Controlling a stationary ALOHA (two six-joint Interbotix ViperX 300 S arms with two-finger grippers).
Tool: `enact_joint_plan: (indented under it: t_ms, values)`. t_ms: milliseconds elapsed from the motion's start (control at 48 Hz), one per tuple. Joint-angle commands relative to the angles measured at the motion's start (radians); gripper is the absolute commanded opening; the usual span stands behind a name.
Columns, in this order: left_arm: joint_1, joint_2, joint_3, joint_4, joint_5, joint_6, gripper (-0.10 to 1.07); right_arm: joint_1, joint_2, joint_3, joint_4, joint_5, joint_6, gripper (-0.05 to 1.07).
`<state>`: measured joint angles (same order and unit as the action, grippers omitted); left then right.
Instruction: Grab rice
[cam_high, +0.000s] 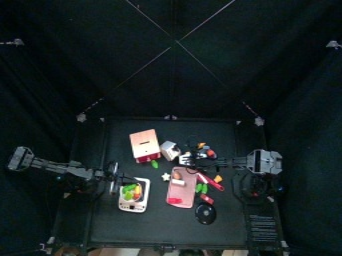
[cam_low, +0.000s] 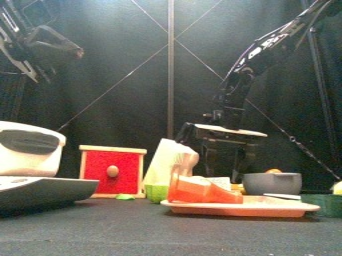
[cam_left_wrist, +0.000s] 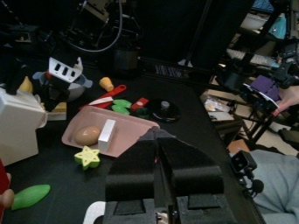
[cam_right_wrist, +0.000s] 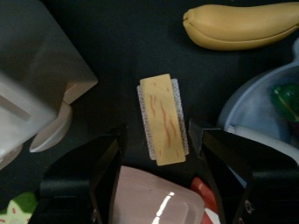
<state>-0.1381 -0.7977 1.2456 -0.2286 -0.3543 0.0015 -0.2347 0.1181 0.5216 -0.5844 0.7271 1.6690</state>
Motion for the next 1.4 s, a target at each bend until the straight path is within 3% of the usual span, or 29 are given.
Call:
enact_joint_plan:
  t_ms: [0, 354, 833, 1375]
  values:
    - [0.0, 0.0, -0.017, 0.003, -0.011, 0.0, 0.35, 0.0, -0.029, -0.021, -0.003, 0.002, -0.005, 0.91]
    - [0.0, 0.0, -0.011, 0.002, -0.011, -0.002, 0.35, 0.132, -0.095, -0.011, 0.014, 0.012, -0.002, 0.9]
    - [0.0, -0.002, 0.0, 0.003, -0.011, 0.002, 0.35, 0.37, -0.074, -0.015, -0.015, 0.014, -0.091, 0.9]
    - [0.0, -0.014, 0.018, -0.006, -0.011, -0.003, 0.35, 0.393, -0.018, -0.021, -0.072, -0.026, -0.199, 0.89]
